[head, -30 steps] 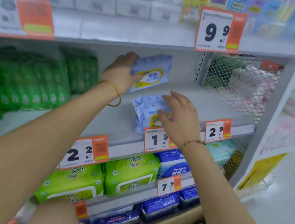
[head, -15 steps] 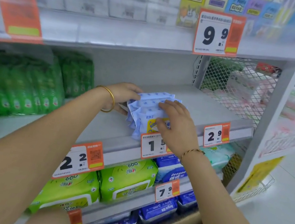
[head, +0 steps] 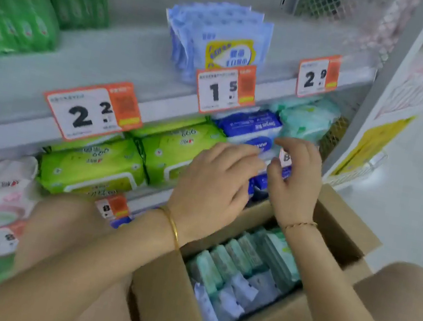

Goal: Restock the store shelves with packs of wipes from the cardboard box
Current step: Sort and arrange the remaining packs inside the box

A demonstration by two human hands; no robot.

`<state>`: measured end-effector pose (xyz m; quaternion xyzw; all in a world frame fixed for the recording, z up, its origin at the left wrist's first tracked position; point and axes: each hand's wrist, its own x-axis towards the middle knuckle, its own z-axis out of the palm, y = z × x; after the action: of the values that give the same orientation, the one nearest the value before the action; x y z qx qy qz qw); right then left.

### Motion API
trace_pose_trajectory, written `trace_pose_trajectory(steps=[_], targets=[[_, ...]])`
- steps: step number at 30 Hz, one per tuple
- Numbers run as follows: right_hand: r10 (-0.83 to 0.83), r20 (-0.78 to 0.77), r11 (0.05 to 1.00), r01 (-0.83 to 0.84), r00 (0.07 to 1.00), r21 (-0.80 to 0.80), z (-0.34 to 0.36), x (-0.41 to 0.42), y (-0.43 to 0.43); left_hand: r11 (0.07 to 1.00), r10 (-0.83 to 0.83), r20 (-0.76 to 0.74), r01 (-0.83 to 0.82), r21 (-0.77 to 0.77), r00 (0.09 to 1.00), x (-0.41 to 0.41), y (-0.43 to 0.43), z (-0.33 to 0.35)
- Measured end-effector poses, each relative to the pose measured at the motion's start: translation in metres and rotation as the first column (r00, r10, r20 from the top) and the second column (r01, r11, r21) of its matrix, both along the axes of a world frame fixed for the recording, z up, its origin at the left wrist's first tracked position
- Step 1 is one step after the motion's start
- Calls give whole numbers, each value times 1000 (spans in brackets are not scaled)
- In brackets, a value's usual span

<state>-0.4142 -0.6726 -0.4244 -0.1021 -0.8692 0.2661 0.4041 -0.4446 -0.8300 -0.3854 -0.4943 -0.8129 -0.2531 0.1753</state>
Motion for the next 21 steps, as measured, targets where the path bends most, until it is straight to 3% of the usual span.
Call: trace_pose_trajectory(steps=[1,2,4,6,9,12,15,21], targets=[[6,222,1000,-8,975,6,-32,8,3,990,-65,37,69,-119,997,7,2,-26],[30,484,999,-34,875,0,-63,11,5,961,-122,75,136,-242,990,10,4,-52],[104,880,992,-116,463,-56,-118,13,1,876,-173,158,225,-427,972,6,8,-93],[197,964,968,-194,181,-162,-162,15,-10,777,-95,268,240,-582,959,-1,7,-118],[371,928,919,-141,-14,-369,-208,32,-34,630,68,273,170,-757,960,-13,1,-141],[461,868,845,-209,-183,-492,-247,50,-62,594,80,287,186,-783,955,-15,2,-146],[424,875,827,-294,-234,-480,-264,54,-81,617,69,312,205,-760,948,-16,4,-147],[449,885,858,-221,-119,-465,-253,49,-80,557,79,281,192,-808,956,-23,-2,-149]])
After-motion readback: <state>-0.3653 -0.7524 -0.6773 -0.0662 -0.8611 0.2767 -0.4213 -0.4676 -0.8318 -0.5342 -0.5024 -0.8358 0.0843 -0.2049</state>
